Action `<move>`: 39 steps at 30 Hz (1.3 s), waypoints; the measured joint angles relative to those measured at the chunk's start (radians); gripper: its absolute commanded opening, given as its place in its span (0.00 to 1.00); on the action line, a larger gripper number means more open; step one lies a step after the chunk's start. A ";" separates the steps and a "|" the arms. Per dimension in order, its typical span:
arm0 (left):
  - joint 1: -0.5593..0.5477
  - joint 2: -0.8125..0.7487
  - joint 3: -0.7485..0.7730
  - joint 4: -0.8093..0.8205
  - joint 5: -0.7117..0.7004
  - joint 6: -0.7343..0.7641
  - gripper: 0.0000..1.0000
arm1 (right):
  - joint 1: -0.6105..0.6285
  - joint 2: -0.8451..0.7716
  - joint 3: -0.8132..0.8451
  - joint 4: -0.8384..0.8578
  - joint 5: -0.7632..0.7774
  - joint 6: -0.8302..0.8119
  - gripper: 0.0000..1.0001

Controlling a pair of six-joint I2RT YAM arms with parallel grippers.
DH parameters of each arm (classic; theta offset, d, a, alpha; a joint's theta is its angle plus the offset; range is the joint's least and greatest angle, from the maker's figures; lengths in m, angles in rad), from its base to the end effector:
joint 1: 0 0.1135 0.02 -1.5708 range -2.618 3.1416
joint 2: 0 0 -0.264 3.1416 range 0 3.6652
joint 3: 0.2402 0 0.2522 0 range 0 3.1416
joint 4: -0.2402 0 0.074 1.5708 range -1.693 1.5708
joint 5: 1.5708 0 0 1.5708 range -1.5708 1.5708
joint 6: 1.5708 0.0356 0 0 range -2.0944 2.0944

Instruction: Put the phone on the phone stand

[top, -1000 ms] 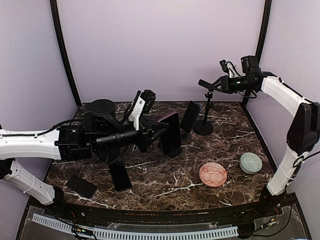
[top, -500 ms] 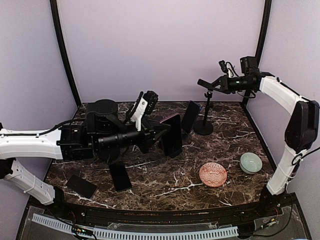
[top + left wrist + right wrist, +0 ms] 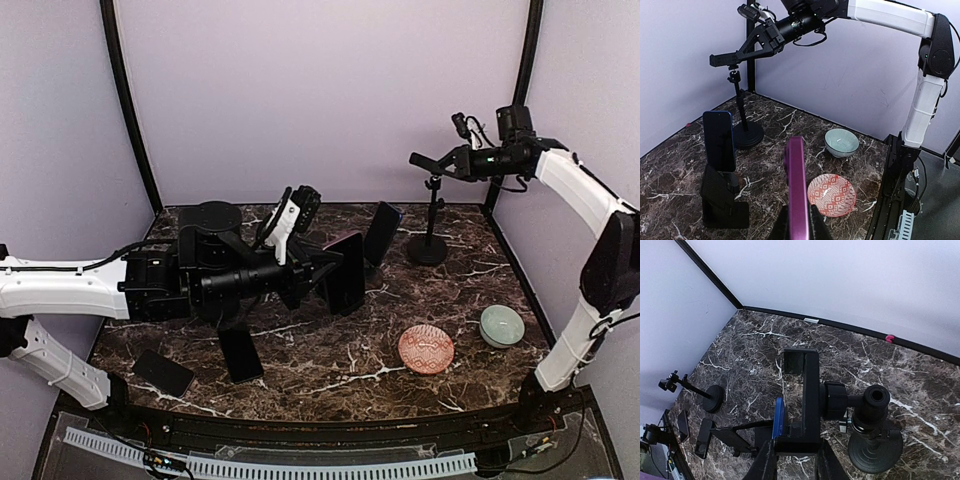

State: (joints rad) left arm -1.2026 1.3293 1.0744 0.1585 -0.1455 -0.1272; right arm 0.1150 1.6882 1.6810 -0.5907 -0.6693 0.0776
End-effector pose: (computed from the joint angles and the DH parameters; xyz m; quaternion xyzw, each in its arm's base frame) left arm 0.1192 -0.2946 0.3556 0.3362 0.6592 -0.3713 0.5608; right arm 0.3755 0.0656 0.3765 -0.1691 0.8319 0.3314 0.4116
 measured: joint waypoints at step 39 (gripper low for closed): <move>0.000 -0.196 0.224 -0.210 -0.211 0.205 0.00 | 0.164 -0.317 0.175 -0.149 -0.594 -0.056 0.00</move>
State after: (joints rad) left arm -1.2026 1.1332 1.2987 -0.0513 -0.3561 0.0776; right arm 0.2790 1.3712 1.8561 -0.7399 -1.2636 0.0216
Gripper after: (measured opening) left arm 0.074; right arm 0.203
